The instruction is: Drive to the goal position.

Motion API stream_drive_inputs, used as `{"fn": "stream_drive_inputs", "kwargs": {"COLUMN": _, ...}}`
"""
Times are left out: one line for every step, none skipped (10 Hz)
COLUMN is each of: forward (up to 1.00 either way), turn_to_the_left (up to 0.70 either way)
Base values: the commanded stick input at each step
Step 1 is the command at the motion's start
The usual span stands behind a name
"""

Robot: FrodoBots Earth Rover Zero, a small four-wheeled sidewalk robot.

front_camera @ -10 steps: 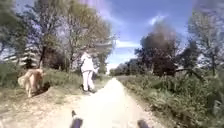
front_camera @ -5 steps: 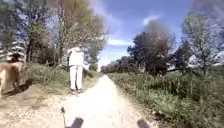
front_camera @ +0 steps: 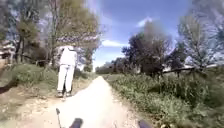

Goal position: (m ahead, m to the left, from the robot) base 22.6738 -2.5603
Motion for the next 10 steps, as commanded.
{"fn": "stream_drive_inputs", "kwargs": {"forward": 1.00, "turn_to_the_left": -0.26}}
{"fn": "stream_drive_inputs", "kwargs": {"forward": 1.00, "turn_to_the_left": -0.16}}
{"fn": "stream_drive_inputs", "kwargs": {"forward": 1.00, "turn_to_the_left": 0.00}}
{"fn": "stream_drive_inputs", "kwargs": {"forward": 1.00, "turn_to_the_left": 0.00}}
{"fn": "stream_drive_inputs", "kwargs": {"forward": 1.00, "turn_to_the_left": 0.00}}
{"fn": "stream_drive_inputs", "kwargs": {"forward": 1.00, "turn_to_the_left": 0.00}}
{"fn": "stream_drive_inputs", "kwargs": {"forward": 1.00, "turn_to_the_left": 0.00}}
{"fn": "stream_drive_inputs", "kwargs": {"forward": 1.00, "turn_to_the_left": 0.00}}
{"fn": "stream_drive_inputs", "kwargs": {"forward": 1.00, "turn_to_the_left": 0.00}}
{"fn": "stream_drive_inputs", "kwargs": {"forward": 1.00, "turn_to_the_left": 0.00}}
